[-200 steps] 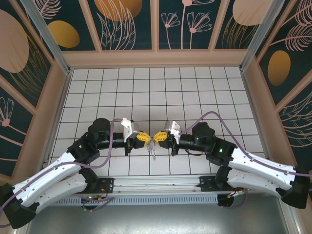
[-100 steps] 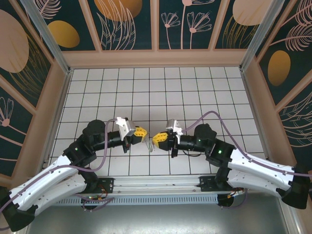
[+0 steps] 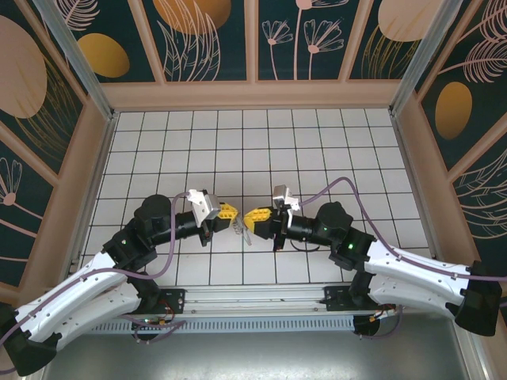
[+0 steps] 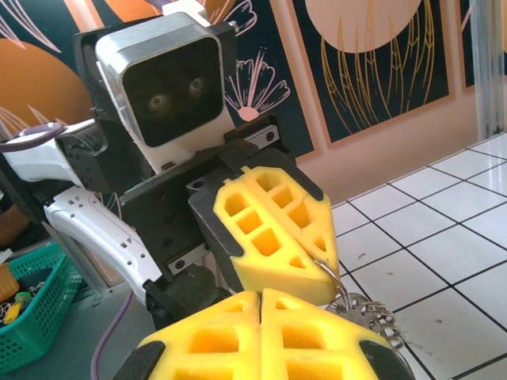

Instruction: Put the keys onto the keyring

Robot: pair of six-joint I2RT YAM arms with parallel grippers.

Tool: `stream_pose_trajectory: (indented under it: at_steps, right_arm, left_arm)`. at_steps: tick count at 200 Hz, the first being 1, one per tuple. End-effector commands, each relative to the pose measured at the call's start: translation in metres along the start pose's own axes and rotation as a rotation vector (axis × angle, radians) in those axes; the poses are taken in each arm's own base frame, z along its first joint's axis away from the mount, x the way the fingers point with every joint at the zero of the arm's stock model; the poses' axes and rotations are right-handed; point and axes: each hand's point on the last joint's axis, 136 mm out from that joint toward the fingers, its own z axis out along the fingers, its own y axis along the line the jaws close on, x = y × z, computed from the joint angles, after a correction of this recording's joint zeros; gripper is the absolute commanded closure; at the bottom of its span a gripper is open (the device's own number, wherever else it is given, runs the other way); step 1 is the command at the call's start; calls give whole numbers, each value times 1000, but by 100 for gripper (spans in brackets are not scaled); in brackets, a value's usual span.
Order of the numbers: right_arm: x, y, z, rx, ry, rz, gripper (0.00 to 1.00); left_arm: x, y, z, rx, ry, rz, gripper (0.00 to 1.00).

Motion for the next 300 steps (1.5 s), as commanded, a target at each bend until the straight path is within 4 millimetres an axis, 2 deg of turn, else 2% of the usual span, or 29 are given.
stream_pose_trajectory:
  at_steps: [1,80,216,254,300]
  right_arm:
    - [-12,-9,-1,55,-51,37,100]
    - [-5,-29,8,149,-11,78,100]
    - [-29,-40,10,204,-111,110,100]
    - [-24,-45,18,222,-79,120,100]
    - [-22,-52,17,265,-74,125,100]
  left_arm:
    - [-23,4,-3,-31,-66,51,100]
    - [-23,13,4,-66,-75,60,100]
    - [-9,23,11,-109,-40,69,100]
    - [-8,24,12,-108,-36,67,100]
    - [-8,25,13,-111,-34,68,100]
